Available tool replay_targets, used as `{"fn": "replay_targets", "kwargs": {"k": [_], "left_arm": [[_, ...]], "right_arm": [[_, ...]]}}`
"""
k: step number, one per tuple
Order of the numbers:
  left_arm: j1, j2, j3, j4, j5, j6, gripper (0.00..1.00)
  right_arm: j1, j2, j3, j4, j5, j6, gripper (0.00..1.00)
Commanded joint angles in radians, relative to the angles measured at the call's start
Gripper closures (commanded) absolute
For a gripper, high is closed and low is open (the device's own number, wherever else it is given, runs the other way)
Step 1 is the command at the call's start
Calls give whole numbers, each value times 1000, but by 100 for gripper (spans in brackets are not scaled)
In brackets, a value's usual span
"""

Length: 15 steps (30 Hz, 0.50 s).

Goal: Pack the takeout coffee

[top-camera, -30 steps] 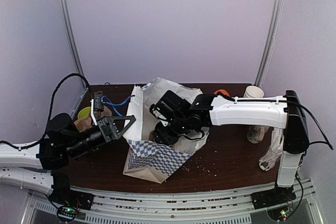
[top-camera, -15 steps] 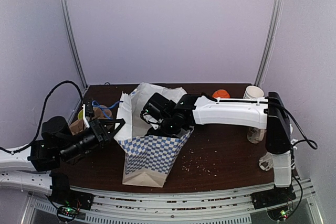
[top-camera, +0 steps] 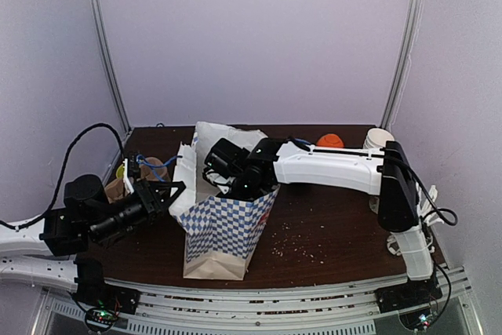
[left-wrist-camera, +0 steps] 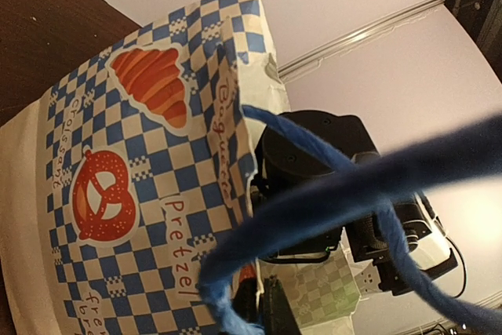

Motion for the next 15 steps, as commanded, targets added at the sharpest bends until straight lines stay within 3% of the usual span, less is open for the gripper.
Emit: {"fn": "replay_targets", "kwargs": {"k": [1, 15], "left_arm": [[6, 9, 36, -14, 1, 16, 100], [6, -3, 51, -32, -2, 35, 100]], "right_arm": [[10, 86, 14, -105, -12, -21, 24], [23, 169, 22, -154, 38, -47, 24]]}}
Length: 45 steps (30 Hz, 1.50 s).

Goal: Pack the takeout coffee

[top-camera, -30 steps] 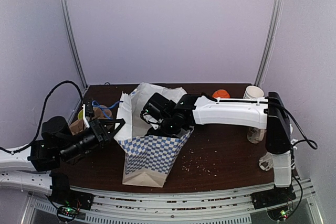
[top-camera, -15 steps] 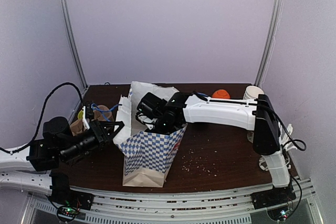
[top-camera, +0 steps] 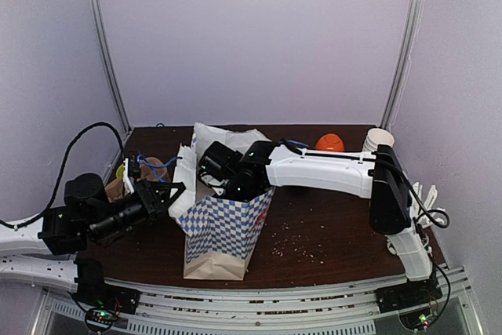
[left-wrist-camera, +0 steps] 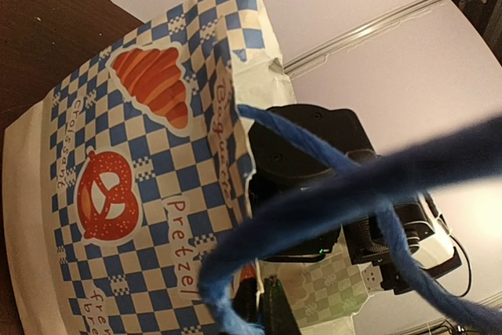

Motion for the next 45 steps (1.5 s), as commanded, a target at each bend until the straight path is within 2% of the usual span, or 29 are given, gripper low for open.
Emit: {"fn": "replay_targets", "kwargs": {"k": [1, 25, 33, 36, 45], "left_arm": [[6, -5, 31, 12, -2, 24, 100], [6, -42, 8, -6, -13, 25, 100], [5, -49, 10, -29, -18, 28, 100], [6, -50, 10, -38, -23, 31, 100], [5, -21, 31, -49, -15, 53, 100]], "right_arm": [[7, 110, -54, -134, 2, -22, 25], [7, 209, -104, -139, -30, -37, 24], [7, 98, -60, -115, -14, 2, 9], [8, 59, -24, -106, -18, 20, 0], [7, -13, 63, -112, -12, 52, 0]]}}
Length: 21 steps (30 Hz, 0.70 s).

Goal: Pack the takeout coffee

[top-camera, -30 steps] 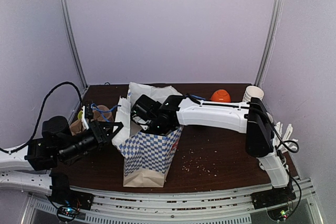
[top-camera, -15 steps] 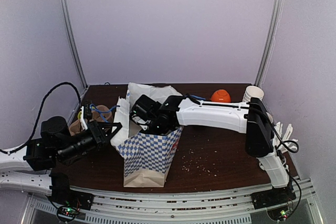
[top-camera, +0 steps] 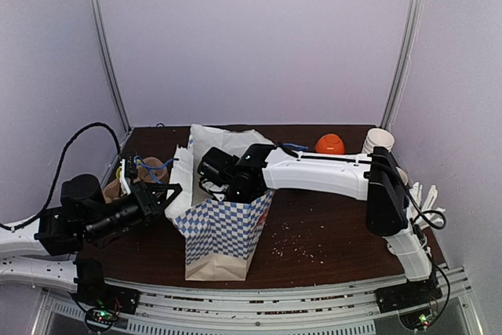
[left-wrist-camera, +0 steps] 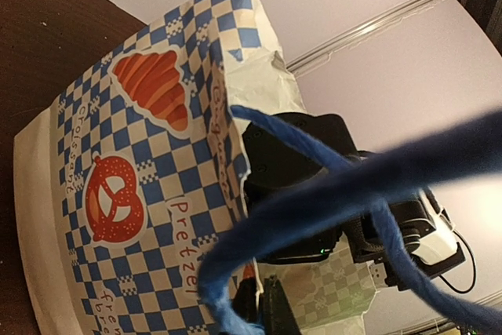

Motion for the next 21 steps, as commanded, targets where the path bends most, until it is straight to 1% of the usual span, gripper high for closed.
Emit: {"fn": "replay_targets", "kwargs": {"k": [1, 6, 14, 21], "left_arm": [[5, 12, 32, 3, -9, 36, 100], [6, 16, 36, -3, -7, 41, 100], [5, 18, 36, -7, -7, 43, 100], [6, 25, 36, -8, -5, 46, 100]], "right_arm": [[3, -42, 51, -54, -5, 33, 0], [3, -86, 79, -56, -12, 48, 0], [4, -152, 79, -61, -21, 57, 0], [4, -178, 79, -61, -35, 61, 0]]}}
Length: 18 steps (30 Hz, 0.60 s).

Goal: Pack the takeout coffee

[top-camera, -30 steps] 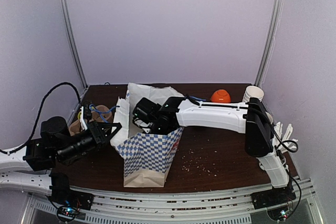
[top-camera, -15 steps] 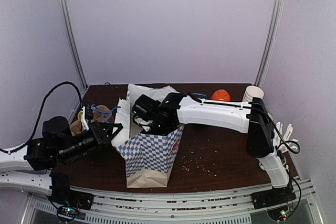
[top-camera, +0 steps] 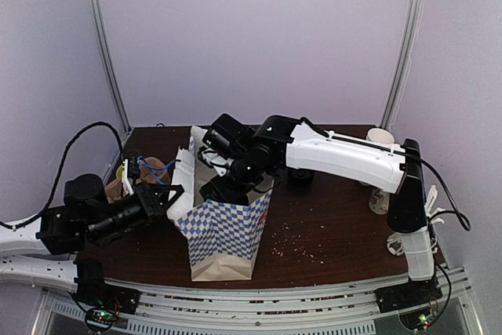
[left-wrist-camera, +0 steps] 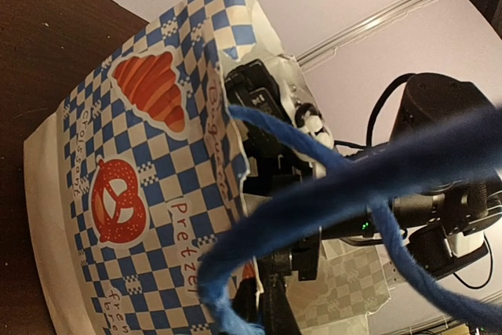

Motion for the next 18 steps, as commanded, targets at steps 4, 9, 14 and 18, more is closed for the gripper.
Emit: {"fn": "replay_targets", "kwargs": {"k": [4, 9, 14, 18], "left_arm": [[6, 7, 31, -3, -6, 28, 100], [6, 7, 29, -7, -8, 30, 100], [6, 9, 29, -11, -6, 31, 100], [5, 15, 31, -12, -4, 32, 100]], "right_arm": [[5, -39, 18, -36, -8, 7, 0], [4, -85, 20, -14, -14, 20, 0], [5, -133, 46, -22, -15, 31, 0], [4, -157, 56, -32, -13, 31, 0]]}}
